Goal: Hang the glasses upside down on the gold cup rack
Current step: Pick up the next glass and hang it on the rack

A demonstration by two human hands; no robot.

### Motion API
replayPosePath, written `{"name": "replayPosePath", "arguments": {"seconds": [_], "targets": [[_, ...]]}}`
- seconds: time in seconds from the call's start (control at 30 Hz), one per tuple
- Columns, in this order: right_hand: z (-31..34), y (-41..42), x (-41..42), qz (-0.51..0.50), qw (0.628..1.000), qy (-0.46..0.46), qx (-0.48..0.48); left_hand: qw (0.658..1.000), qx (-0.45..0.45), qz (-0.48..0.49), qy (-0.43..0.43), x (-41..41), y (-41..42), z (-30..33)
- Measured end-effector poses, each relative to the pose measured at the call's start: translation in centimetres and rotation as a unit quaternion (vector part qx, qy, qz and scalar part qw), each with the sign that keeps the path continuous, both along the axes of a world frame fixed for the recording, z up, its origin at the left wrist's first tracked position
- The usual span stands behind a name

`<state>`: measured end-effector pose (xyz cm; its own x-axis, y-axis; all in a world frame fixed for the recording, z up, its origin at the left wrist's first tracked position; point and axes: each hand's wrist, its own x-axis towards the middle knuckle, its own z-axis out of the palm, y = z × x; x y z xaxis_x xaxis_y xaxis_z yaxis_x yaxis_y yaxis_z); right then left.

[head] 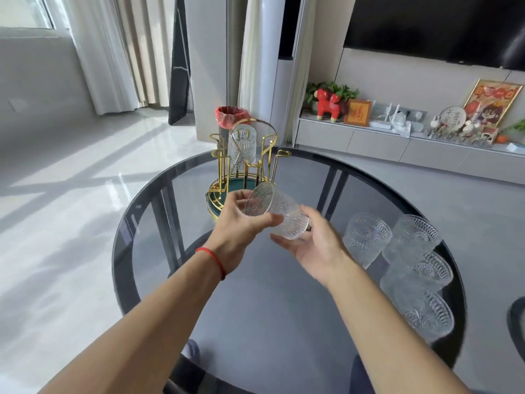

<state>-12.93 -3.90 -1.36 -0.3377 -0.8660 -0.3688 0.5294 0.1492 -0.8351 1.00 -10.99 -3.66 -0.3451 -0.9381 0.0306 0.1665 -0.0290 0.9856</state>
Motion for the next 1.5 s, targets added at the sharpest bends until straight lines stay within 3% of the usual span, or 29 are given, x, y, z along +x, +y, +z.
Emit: {"name": "replayPosePath", "arguments": {"seconds": [0.1,0.2,0.3,0.4,0.5,0.6,0.77,1.07,1.5], "targets": [[0.5,-0.8,-0.7,-0.002,1.0,0.001,-0.001,1.0,0.005,-0.012,-0.008,-0.1,-0.7,-0.4],[1.8,-1.3,-2.2,-0.052,0.996,0.068,-0.014,0.981,-0.116,-0.004,-0.154,-0.2,-1.1,-0.9],[3.6,-1.6,-3.9,-0.162,0.964,0.207,-0.034,0.93,-0.239,0.031,-0.276,-0.1,-1.5,-2.1],[5.8,-2.8,-5.5,-0.242,0.929,0.276,-0.047,0.849,-0.336,0.041,-0.406,-0.2,-2.3,-3.7],[8.3,-5.8,-7.0,-0.261,0.911,0.314,-0.057,0.774,-0.367,0.042,-0.514,-0.4,-2.3,-5.5],[9.8,-9.3,-8.2,-0.256,0.886,0.38,-0.075,0.742,-0.368,0.037,-0.558,-0.8,-1.9,-6.9],[10.2,-14.1,-9.7,-0.184,0.861,0.461,-0.109,0.726,-0.361,0.029,-0.585,-1.3,-2.0,-8.3],[10.1,-18.9,-9.9,-0.031,0.847,0.514,-0.131,0.726,-0.351,0.036,-0.59,-1.5,-1.9,-8.2],[7.9,-21.2,-10.1,0.202,0.841,0.489,-0.112,0.729,-0.348,0.038,-0.588,-1.3,-1.8,-7.9]]}}
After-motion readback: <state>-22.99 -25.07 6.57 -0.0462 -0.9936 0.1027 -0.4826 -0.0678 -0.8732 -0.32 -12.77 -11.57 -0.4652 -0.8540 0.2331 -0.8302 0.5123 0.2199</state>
